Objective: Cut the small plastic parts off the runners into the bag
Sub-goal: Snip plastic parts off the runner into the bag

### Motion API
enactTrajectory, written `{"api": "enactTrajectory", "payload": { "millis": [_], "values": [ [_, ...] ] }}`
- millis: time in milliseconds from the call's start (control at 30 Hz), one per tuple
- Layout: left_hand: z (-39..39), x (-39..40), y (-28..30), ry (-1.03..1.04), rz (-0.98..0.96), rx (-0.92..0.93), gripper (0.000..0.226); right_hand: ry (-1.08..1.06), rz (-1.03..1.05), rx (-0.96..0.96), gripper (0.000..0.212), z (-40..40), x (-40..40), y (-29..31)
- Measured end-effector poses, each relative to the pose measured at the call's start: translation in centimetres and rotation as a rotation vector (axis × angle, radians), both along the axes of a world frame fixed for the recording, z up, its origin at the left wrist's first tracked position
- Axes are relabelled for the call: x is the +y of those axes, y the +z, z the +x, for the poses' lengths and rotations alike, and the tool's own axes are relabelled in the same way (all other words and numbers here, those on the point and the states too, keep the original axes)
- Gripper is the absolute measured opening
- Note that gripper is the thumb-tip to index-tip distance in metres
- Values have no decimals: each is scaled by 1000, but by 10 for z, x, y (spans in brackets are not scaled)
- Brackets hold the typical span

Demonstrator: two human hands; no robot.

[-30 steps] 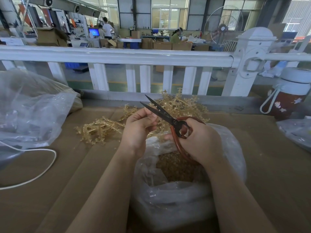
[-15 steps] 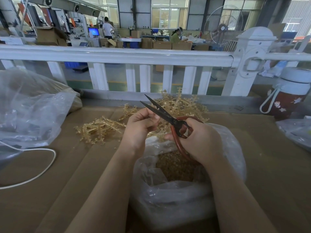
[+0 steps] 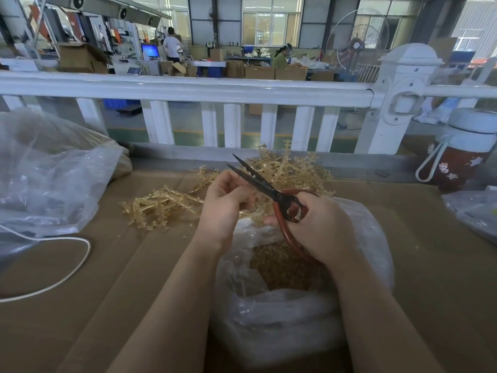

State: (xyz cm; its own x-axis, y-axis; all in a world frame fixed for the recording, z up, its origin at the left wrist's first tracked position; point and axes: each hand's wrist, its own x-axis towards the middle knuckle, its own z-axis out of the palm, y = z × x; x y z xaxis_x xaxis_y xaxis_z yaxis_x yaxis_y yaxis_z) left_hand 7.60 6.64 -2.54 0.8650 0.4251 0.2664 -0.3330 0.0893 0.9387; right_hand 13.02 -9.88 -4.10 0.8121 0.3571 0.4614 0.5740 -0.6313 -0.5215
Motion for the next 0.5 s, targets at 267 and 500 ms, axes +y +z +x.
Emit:
{"api": "enactTrajectory", "payload": {
  "millis": [267, 500],
  "values": [
    [0, 1, -2, 216, 113, -89, 19, -29, -23, 25, 77, 3, -1, -1],
    [-2, -2, 2, 130, -12, -48, 29, -29, -71, 23, 67, 2, 0, -1]
  ]
}}
